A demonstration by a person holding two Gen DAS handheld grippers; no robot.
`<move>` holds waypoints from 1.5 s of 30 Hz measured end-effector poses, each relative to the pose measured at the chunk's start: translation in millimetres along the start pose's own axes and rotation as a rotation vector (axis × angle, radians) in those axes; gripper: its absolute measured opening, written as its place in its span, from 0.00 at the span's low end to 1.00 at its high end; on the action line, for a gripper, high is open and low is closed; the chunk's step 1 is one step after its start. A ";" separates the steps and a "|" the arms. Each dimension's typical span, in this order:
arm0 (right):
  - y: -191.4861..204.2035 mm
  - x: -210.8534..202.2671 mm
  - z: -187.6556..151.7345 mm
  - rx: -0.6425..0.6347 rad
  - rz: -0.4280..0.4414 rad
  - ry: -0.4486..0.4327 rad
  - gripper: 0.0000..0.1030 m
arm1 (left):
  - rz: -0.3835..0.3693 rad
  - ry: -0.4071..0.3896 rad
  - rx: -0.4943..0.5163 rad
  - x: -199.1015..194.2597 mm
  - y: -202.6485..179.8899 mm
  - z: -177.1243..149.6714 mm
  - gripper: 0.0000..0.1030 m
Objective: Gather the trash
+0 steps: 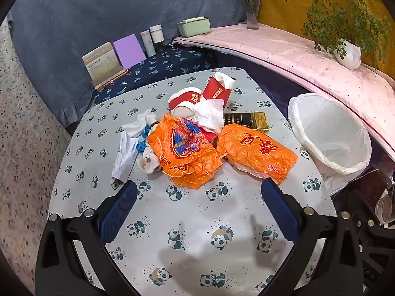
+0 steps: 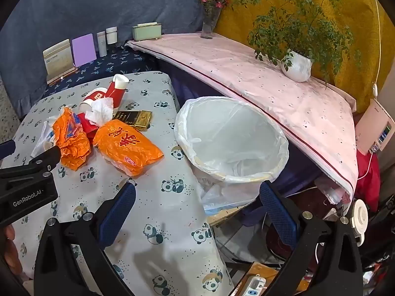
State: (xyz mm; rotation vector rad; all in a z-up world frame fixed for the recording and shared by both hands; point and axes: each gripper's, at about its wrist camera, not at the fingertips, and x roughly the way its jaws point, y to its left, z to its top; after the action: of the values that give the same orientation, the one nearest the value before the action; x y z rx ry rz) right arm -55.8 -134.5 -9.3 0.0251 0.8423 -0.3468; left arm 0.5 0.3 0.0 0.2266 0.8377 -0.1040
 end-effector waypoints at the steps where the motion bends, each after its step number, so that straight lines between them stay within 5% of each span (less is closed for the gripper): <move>1: 0.1 0.4 0.2 -0.002 -0.001 0.003 0.93 | -0.001 -0.001 0.000 0.0 0.1 0.2 0.93; 45: 1.6 0.1 -1.3 -0.019 -0.024 0.002 0.93 | -0.003 0.010 -0.005 1.4 -7.7 -8.1 0.93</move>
State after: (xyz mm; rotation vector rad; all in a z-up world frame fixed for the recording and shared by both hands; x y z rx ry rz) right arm -56.1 -132.8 -10.4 -0.0026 0.8487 -0.3616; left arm -5.9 -5.2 -7.5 0.2215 0.8486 -0.1038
